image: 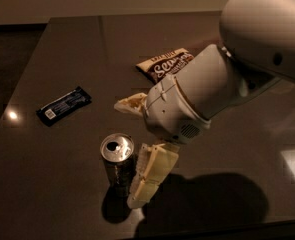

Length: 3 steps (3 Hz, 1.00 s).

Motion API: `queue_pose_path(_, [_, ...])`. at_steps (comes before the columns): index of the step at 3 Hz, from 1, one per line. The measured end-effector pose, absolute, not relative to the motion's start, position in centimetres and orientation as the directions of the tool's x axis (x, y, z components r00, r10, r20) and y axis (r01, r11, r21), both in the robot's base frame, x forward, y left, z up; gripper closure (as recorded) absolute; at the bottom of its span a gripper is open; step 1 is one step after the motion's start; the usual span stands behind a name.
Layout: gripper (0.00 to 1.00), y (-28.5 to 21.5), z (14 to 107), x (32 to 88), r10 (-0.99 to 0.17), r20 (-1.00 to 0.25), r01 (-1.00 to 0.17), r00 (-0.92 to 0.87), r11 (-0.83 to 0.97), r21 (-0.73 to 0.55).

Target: Move redbull can near rxbar blueberry

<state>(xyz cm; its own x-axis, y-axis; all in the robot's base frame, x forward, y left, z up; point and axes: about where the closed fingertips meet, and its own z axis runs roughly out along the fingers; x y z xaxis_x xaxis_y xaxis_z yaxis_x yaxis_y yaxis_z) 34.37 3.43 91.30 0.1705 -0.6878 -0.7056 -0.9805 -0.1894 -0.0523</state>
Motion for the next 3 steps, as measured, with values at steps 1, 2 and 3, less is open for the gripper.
queue_pose_path(1, [0.18,4.18,91.3,34.17,-0.677,-0.715,-0.978,0.175,-0.202,-0.047])
queue_pose_path(2, [0.42,4.35,91.38,34.27,-0.671,-0.721,-0.978,0.172,-0.203,-0.044])
queue_pose_path(3, [0.65,4.4,91.73,34.74,-0.67,-0.722,-0.979,0.171,-0.199,-0.047])
